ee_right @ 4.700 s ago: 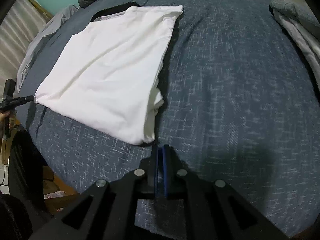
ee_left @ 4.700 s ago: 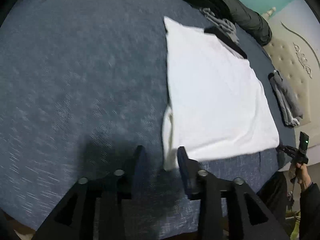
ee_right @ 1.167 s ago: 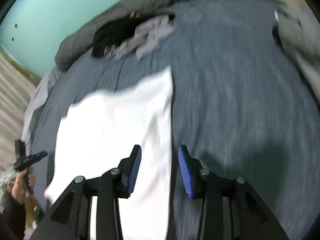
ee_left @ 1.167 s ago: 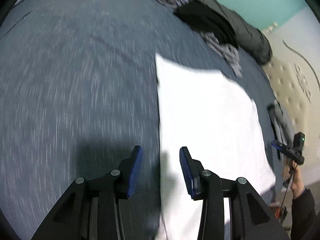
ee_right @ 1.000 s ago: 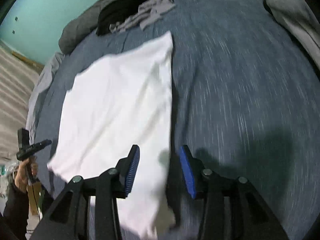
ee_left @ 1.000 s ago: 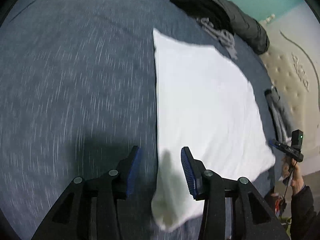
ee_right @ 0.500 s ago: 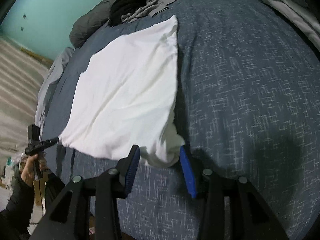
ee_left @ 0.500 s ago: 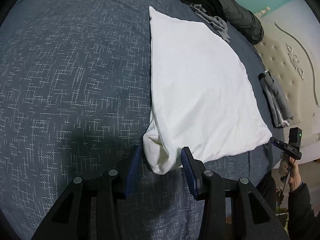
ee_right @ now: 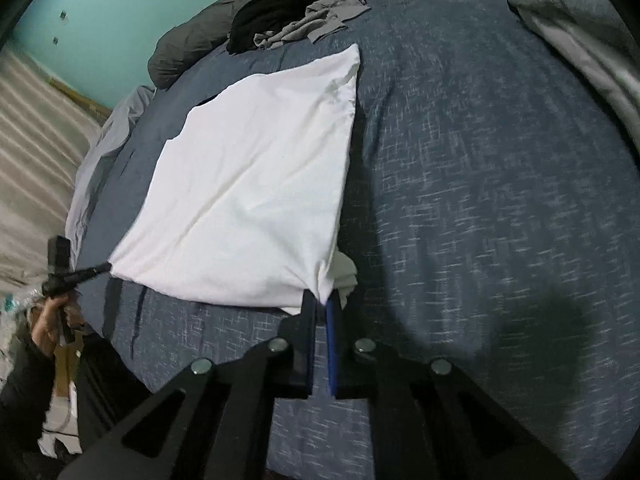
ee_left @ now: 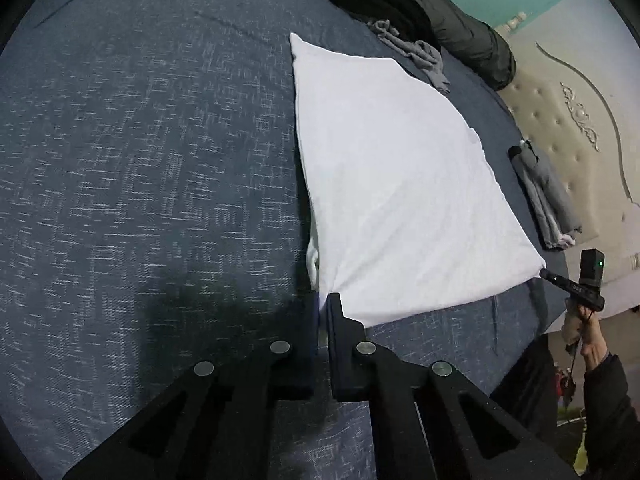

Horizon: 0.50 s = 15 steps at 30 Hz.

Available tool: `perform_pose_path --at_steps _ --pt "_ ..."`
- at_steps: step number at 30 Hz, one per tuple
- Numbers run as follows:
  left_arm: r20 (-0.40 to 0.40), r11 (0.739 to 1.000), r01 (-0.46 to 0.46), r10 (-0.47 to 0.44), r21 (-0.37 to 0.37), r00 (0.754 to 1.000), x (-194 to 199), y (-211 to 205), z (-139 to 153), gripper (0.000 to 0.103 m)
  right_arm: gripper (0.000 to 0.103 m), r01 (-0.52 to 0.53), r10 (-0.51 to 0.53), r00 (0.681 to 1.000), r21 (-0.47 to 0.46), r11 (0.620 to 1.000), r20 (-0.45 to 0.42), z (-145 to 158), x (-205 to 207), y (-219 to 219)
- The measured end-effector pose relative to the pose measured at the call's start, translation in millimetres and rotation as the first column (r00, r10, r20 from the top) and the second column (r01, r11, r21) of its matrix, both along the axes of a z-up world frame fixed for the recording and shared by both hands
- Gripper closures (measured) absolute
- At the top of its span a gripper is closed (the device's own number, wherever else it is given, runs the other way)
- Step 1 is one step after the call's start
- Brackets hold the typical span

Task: Fold clothes

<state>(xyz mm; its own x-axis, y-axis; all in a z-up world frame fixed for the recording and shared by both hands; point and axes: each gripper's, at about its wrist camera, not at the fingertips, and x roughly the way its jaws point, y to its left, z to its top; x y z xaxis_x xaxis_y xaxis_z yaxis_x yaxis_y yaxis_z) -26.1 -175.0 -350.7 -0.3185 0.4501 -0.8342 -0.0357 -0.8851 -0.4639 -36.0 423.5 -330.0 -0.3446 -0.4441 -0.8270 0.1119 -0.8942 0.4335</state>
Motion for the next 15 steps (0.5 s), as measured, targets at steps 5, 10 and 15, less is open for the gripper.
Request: perform_pose_path --at_steps 5,10,15 --pt "0.063 1.000 -0.013 0.013 -0.001 0.998 1 -7 -22 0.099 0.099 -0.001 -0.002 0.998 0.058 0.998 0.061 -27 -3 2" --pt "0.069 1.000 -0.026 0.026 0.001 0.997 -1 -3 -26 0.099 0.099 0.030 -0.031 0.997 0.021 0.999 0.067 -38 -2 1" --pt "0.072 0.999 -0.045 0.044 0.012 0.996 -4 -3 -23 0.094 0.090 0.053 -0.056 0.995 0.042 0.998 0.082 -32 -3 0"
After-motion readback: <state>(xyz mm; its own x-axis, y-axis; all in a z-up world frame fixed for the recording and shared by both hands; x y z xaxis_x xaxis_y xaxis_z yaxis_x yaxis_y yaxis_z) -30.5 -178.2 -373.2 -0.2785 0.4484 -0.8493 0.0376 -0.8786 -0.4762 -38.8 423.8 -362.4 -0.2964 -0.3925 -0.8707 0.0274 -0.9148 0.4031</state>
